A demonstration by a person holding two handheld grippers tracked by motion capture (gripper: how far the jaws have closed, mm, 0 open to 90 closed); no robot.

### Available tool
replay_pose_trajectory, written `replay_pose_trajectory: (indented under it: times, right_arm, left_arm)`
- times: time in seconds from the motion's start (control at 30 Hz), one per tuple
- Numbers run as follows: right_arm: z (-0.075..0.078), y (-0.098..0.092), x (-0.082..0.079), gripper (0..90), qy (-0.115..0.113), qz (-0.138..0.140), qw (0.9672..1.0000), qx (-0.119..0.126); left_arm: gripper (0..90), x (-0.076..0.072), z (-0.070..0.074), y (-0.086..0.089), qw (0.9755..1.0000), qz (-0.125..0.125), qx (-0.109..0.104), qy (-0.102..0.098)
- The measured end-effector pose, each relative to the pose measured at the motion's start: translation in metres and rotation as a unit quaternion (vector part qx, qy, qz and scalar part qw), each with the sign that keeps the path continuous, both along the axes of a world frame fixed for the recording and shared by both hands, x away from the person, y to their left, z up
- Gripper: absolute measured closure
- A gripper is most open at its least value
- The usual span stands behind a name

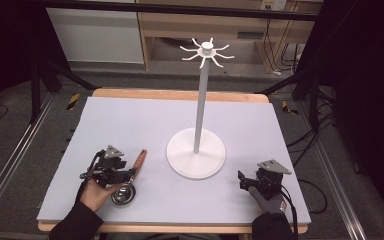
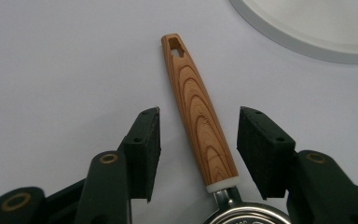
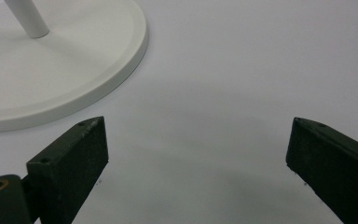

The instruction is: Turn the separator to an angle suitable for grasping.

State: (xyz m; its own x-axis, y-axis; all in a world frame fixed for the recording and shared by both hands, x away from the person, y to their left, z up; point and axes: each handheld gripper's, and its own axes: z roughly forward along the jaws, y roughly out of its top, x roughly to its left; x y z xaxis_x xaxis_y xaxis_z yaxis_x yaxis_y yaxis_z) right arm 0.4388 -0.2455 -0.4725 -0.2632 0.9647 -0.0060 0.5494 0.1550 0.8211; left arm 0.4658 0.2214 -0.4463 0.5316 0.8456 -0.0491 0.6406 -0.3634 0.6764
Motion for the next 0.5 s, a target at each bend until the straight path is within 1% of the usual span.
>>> replay_pose_trajectory:
  times: [0.07, 0.13, 0.17, 0.2, 0.27, 0.4, 0.5]
  right_arm:
    - [0.0, 0.0, 0.0, 5.9, 0.001, -0.001, 1.0, 0.001]
    - [0.0, 0.0, 0.0, 5.9, 0.001, 0.0, 1.0, 0.001]
    - [0.0, 0.0, 0.0, 5.9, 0.002, 0.0, 1.0, 0.0]
    - [0.0, 0.0, 0.0, 5.9, 0.002, 0.0, 1.0, 0.0]
    - [0.0, 0.0, 0.0, 5.9, 0.003, 0.0, 1.0, 0.002]
    - [0.0, 0.0, 0.0, 5.9, 0.005, 0.0, 1.0, 0.002]
    - [0.0, 0.001, 0.0, 5.9, 0.007, 0.0, 1.0, 0.001]
  left_arm:
    - [49.8, 0.001, -0.004, -0.005, 0.9999, -0.004, 0.005, 0.009]
    - [50.6, 0.001, -0.005, -0.007, 0.9999, -0.004, 0.009, 0.011]
    - [50.9, 0.002, -0.008, -0.009, 0.9998, -0.004, 0.013, 0.016]
    - [51.3, 0.002, -0.008, -0.009, 0.9998, -0.004, 0.013, 0.016]
    - [51.7, 0.004, -0.011, -0.011, 0.9995, -0.006, 0.02, 0.022]
    - [53.0, 0.004, -0.013, -0.012, 0.9994, -0.004, 0.021, 0.028]
    - [54.4, 0.005, -0.017, -0.013, 0.999, -0.004, 0.029, 0.035]
